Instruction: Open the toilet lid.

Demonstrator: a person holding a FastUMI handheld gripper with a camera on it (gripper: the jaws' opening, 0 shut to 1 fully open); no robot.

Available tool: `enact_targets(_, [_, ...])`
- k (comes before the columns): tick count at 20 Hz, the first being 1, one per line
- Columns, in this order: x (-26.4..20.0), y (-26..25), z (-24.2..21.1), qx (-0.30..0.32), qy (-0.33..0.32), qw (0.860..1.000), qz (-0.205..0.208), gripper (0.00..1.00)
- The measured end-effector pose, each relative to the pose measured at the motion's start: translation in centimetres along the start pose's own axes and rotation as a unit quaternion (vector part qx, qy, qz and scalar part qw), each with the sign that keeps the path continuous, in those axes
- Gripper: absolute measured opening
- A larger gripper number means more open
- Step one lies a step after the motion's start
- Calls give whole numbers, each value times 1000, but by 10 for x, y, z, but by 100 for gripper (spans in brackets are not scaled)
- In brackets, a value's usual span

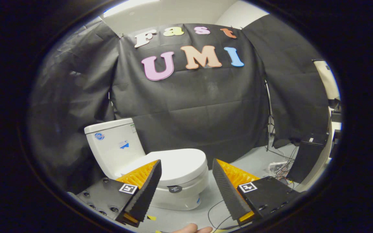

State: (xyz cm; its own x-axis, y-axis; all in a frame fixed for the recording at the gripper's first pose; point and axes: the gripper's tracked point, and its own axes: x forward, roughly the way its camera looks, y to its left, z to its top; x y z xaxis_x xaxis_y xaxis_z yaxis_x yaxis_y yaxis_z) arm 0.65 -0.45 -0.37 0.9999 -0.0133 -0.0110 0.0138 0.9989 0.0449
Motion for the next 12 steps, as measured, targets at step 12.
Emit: enact_targets(12, [54, 9, -98, 199, 72, 977, 40, 97])
